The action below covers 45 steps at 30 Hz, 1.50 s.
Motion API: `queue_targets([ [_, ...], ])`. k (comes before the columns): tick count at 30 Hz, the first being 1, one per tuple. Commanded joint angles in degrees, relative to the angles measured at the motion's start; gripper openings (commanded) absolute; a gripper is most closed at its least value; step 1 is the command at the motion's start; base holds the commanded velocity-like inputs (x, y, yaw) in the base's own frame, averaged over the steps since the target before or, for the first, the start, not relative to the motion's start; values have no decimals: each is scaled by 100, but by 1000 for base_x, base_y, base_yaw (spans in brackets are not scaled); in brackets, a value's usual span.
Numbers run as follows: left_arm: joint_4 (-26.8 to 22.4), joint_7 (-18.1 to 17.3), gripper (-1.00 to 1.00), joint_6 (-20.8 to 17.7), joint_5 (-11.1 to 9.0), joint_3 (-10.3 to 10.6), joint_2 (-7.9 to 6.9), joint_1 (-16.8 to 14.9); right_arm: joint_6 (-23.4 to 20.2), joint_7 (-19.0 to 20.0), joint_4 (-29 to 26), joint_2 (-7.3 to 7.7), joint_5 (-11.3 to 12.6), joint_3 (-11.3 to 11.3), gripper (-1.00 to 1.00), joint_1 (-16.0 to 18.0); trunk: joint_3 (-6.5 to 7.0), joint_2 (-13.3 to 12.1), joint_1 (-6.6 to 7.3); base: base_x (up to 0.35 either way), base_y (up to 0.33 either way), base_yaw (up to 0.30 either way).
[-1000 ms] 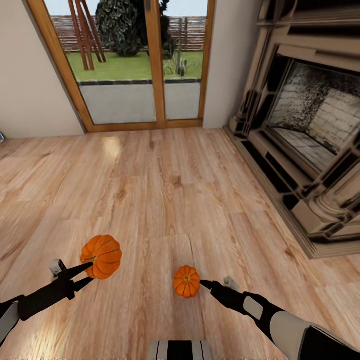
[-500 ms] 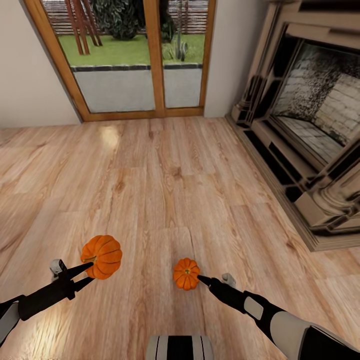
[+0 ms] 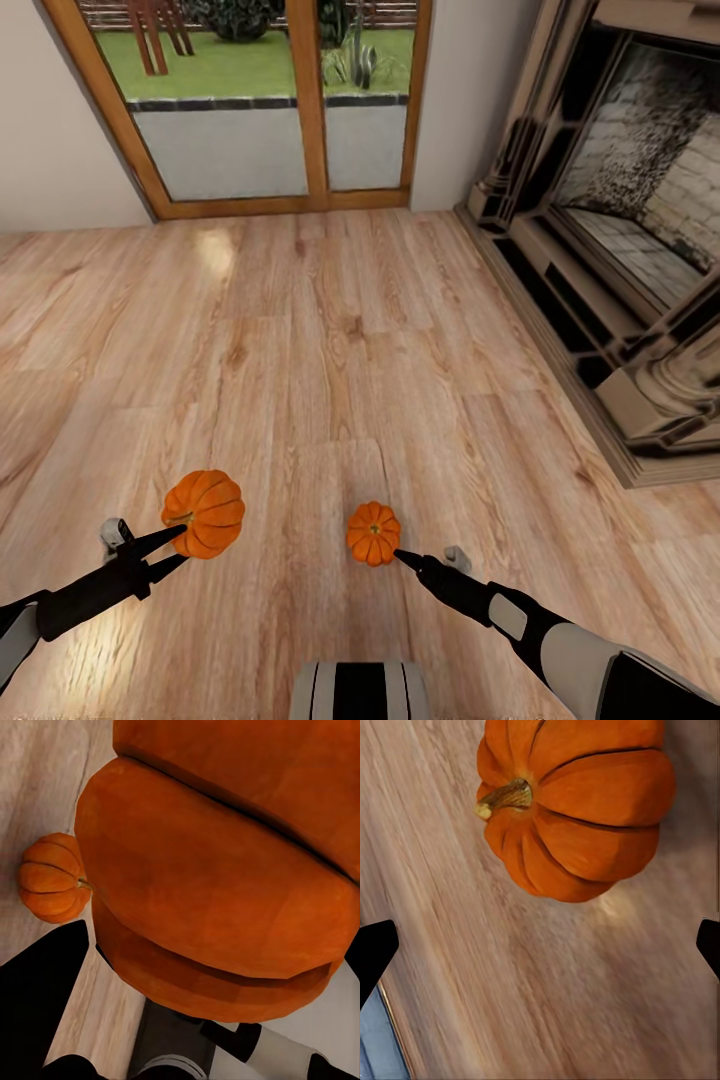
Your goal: Place each of the two pumpkins and all three candles from the living room inside a cabinet in the living room (use any cabinet), then make sure every cabinet is closed, and position the cauldron so it is next to a table in the living room.
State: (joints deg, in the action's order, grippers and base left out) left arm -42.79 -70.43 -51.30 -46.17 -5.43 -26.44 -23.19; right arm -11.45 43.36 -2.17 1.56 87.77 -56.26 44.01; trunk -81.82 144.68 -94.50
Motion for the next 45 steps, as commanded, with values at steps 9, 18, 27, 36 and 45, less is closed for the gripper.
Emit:
queue_targets([
  [9,-2,3,-100,-47,-37,3,-2,-2,-49,22,-3,3,56,-26,100,2,-181,12,-19,0,0,0],
  [18,2,-6,-100,-54,-41,-19,-2,-2,-49,23,-17,3,71,-26,100,2,-181,12,-19,0,0,0],
  [27,-2,-6,-100,-52,-42,-19,-2,-2,-46,22,-15,3,97,-26,100,2,-181,12,-19,106,0,0],
  [36,-2,-6,-100,-55,-41,8,-2,-2,-41,7,-3,3,100,-17,100,2,-181,12,-19,169,0,0],
  [45,-2,-6,-100,-52,-41,19,-2,-2,-25,-42,5,3,100,-17,100,2,-181,12,-19,27,73,0],
])
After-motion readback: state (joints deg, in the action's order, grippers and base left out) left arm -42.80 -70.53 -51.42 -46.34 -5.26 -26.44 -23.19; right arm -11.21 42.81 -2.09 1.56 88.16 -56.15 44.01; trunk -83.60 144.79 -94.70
